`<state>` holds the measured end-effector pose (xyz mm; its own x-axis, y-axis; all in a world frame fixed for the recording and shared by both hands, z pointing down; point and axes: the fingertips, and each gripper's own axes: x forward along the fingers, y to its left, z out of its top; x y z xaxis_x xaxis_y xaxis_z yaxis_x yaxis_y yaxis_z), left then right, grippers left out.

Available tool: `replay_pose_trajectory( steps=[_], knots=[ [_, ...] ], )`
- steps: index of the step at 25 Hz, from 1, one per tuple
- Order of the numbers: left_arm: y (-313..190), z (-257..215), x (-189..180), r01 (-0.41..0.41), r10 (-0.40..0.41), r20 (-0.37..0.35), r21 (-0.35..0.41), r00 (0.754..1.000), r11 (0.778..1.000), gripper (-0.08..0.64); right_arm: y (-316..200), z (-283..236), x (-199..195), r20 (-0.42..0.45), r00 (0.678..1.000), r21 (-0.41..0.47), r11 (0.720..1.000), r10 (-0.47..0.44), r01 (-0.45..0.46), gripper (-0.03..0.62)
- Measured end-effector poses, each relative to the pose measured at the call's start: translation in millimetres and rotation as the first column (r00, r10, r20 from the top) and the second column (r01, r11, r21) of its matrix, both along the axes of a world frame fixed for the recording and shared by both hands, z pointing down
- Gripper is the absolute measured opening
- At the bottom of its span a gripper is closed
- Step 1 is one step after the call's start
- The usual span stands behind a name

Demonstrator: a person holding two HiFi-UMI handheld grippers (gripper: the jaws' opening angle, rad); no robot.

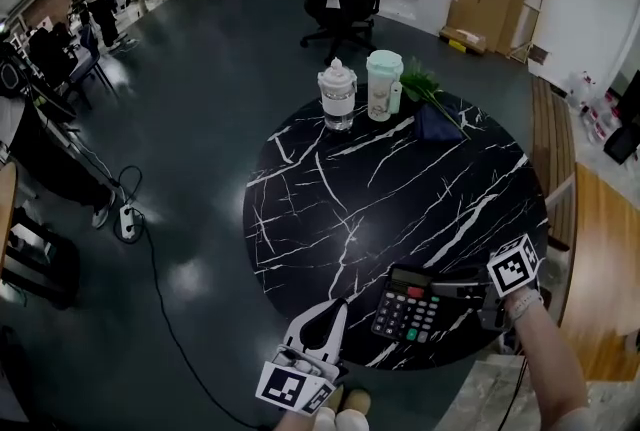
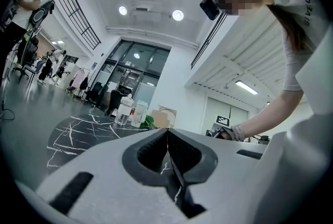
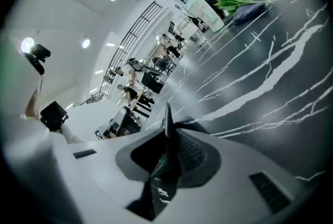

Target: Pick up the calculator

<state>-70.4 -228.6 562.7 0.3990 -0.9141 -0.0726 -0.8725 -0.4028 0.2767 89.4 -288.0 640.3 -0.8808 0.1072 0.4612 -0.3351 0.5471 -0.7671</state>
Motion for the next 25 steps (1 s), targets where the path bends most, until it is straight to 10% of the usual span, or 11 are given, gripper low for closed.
replay_pose_trajectory(
  steps=[25],
  knots=[
    [25.3, -110.8, 7.2, -0.044, 0.045, -0.026, 0.050, 0.999, 0.998, 0.008, 24.7, -146.7, 0.8, 0.276, 0.927, -0.025, 0.966, 0.255, -0.258, 0.060]
  ],
)
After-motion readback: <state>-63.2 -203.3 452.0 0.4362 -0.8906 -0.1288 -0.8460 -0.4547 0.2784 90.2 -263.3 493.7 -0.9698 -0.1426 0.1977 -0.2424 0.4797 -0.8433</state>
